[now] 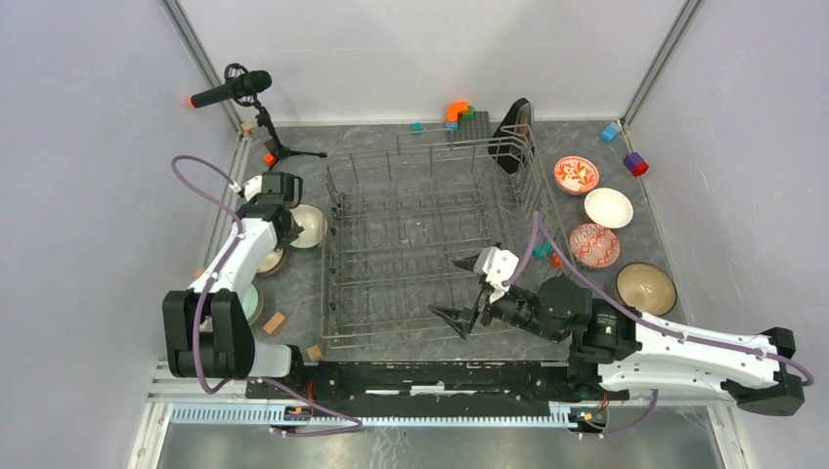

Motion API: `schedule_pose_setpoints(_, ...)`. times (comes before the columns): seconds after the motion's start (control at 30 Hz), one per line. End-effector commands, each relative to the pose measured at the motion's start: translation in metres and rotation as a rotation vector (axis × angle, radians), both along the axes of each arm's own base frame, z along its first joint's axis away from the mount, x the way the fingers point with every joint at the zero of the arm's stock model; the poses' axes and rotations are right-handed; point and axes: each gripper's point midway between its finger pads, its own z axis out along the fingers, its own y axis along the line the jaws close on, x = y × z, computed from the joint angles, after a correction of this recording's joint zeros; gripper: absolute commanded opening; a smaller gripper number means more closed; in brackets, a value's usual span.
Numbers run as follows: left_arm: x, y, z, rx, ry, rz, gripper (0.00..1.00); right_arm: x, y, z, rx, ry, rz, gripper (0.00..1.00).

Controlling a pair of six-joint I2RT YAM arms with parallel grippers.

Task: Unload the bowls from the dish rack
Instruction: Place the bowl at the center of the board.

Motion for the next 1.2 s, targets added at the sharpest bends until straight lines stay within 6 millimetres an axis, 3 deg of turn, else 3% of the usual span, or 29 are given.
schedule_pose_setpoints(0.0, 0.034, -0.022, 0.009, -0.102, -0.143, -0.006, 0.02, 0.002, -0.002, 0.008, 0.046, -0.004, -0.020, 0.98)
schedule_pose_setpoints(0.2, 0.043, -0.047, -0.004, -0.125, -0.111, -0.045, 0.02, 0.004, -0.005, 0.004, 0.034, -0.003, -0.034, 0.98)
schedule_pose_setpoints(0.4, 0.034, -0.029, -0.011, -0.051, -0.070, 0.023, 0.02, 0.007, -0.014, -0.001, 0.024, -0.005, -0.062, 0.98)
schedule_pose_setpoints(0.77, 0.027, -0.036, -0.047, -0.097, 0.011, 0.033, 0.02, 0.009, -0.015, -0.005, 0.017, -0.006, -0.073, 0.98)
schedule_pose_setpoints(0.9, 0.026, -0.032, -0.050, -0.096, 0.016, 0.053, 0.02, 0.009, -0.016, -0.005, 0.017, -0.004, -0.075, 0.98)
schedule_pose_setpoints(1.0, 0.026, -0.030, -0.048, -0.090, 0.013, 0.059, 0.12, 0.009, -0.016, -0.006, 0.014, -0.005, -0.078, 0.98)
schedule_pose_setpoints(1.17, 0.023, -0.027, -0.046, -0.082, 0.013, 0.067, 0.38, 0.010, -0.016, -0.008, 0.009, -0.006, -0.082, 0.98)
